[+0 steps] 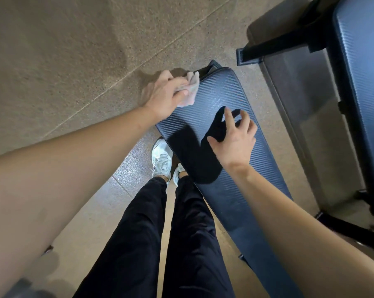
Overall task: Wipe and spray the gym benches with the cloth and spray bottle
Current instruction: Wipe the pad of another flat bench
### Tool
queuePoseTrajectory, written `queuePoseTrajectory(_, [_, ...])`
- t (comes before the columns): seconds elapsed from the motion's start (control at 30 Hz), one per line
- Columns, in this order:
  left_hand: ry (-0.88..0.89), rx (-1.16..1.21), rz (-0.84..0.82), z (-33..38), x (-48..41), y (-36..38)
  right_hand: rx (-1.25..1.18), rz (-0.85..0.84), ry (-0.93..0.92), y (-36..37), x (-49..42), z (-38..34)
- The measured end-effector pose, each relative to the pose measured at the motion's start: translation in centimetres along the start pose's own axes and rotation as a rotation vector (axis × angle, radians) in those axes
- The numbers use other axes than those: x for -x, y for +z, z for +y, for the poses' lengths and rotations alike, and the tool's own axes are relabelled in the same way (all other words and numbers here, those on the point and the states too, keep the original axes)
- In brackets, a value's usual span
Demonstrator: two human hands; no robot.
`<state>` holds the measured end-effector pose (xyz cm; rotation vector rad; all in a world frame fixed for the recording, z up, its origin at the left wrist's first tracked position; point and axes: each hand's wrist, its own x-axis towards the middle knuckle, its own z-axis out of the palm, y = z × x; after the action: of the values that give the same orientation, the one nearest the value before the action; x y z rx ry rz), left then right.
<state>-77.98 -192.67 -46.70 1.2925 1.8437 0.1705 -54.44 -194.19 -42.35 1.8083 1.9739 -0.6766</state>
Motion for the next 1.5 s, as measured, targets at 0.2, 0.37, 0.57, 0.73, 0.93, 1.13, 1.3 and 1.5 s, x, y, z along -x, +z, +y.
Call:
queuePoseTrajectory(0.2, [-0.174,0.18,0.16,-3.4,3.1,1.2,0.045,-0.255,0.017,1.5,1.1,2.3])
queuePoseTrajectory(0.37, [-0.395,0.43,0.176,-4.2,5.9,1.7,0.008,-0.266,0.027,1.7,0.9,2.4])
queuePoseTrajectory(0.57, [-0.64,0.714,0.157,-3.7,9.3,3.6,-0.028,-0.236,0.017,1.7,1.2,2.5])
queuePoseTrajectory(0.73, [-0.706,0.985,0.131,-0.6,12.3,6.3,-0.053,-0.198,0.0,2.1,1.4,3.0])
queuePoseTrajectory(0.93, [-0.88,1.118,-0.026,0.7,14.4,9.6,-0.143,-0.091,-0.061,3.2,2.7,4.0])
queuePoseTrajectory(1.13, [-0.929,1.187,-0.222,1.0,16.3,11.4,-0.609,0.063,0.025,7.0,9.7,6.9])
queuePoseTrajectory(1.3, [-0.984,1.162,-0.304,2.8,17.7,13.1,-0.889,0.101,0.229,11.4,17.6,7.3])
queuePoseTrajectory(1.5, [-1.074,1.193,-0.388,4.5,19.2,15.5,-1.625,-0.382,0.806,14.7,22.6,5.5])
